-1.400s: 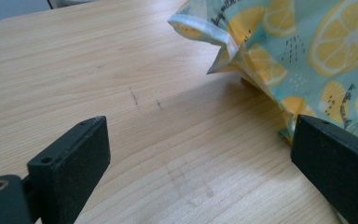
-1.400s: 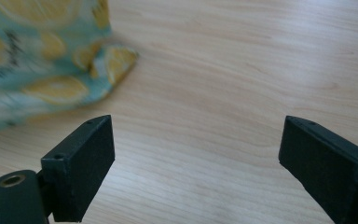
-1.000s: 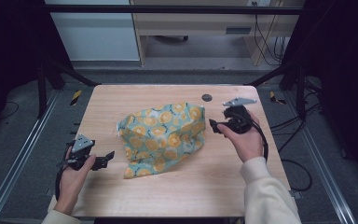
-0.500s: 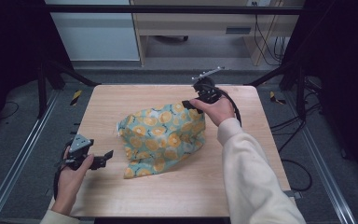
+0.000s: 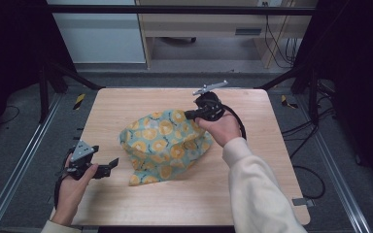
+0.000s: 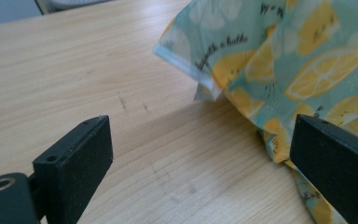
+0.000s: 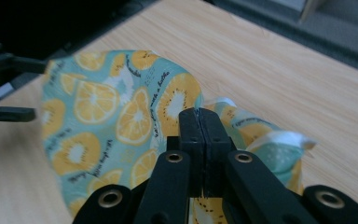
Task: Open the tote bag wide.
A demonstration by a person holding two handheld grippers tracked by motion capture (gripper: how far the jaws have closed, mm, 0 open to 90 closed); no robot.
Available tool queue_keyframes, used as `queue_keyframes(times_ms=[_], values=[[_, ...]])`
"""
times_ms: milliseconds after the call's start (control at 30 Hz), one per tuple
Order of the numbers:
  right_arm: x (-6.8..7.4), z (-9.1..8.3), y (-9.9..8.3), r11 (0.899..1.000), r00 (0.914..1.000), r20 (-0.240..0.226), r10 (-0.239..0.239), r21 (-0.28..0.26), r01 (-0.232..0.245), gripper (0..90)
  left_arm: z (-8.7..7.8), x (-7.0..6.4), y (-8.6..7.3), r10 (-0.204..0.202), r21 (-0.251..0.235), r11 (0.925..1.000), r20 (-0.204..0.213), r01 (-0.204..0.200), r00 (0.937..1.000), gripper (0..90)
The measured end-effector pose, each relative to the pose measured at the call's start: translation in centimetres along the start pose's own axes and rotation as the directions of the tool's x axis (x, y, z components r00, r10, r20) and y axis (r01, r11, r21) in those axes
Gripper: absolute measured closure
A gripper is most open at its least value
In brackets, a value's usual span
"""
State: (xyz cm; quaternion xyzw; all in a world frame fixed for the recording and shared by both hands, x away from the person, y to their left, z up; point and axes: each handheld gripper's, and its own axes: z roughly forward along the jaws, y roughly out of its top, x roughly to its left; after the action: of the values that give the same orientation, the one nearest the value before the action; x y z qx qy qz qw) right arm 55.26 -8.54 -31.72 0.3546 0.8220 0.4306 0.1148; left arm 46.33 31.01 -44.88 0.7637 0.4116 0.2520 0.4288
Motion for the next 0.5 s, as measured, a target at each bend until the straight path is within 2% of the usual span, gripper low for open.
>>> queue_keyframes(times_ms=[100,167,233,300,333,367,400,500], values=[[2.0,-2.3,-1.0,0.996,0.9983,-0.018,-0.056,-0.064,0.055,90.0,-1.3,-0.6,1.2,0.044,-0.020,0.9988,-0.009,-0.045,0.9990,5.3],[2.9,-3.4,-1.8,0.994,0.9967,-0.025,-0.077,-0.080,0.075,90.0,-2.0,-0.7,2.5,0.040,-0.042,0.9983,0.002,-0.040,0.9992,5.4],[3.4,-4.0,-2.3,0.993,0.9952,-0.035,-0.091,-0.082,0.088,90.0,-2.2,-0.8,3.1,0.038,-0.054,0.9978,0.002,-0.038,0.9993,5.8],[4.1,-5.2,-3.2,0.990,0.9919,-0.038,-0.121,-0.076,0.118,90.0,-2.9,-1.5,5.4,0.061,-0.089,0.9943,0.016,-0.059,0.9980,5.8],[4.3,-5.5,-3.4,0.988,0.9901,-0.029,-0.137,-0.073,0.135,90.0,-2.8,-1.8,6.1,0.061,-0.093,0.9940,0.033,-0.057,0.9976,6.0],[4.4,-5.8,-3.6,0.987,0.9894,-0.025,-0.143,-0.074,0.141,90.0,-2.8,-1.8,6.1,0.061,-0.093,0.9940,0.033,-0.057,0.9976,6.1],[4.4,-6.0,-3.7,0.986,0.9888,-0.025,-0.147,-0.081,0.145,90.0,-2.5,-2.4,7.2,0.087,-0.077,0.9937,0.064,-0.082,0.9942,6.2],[4.7,-6.2,-4.0,0.984,0.9864,-0.040,-0.160,-0.089,0.156,90.0,-1.5,-3.4,8.9,0.156,-0.033,0.9875,0.091,-0.154,0.9835,6.1]])
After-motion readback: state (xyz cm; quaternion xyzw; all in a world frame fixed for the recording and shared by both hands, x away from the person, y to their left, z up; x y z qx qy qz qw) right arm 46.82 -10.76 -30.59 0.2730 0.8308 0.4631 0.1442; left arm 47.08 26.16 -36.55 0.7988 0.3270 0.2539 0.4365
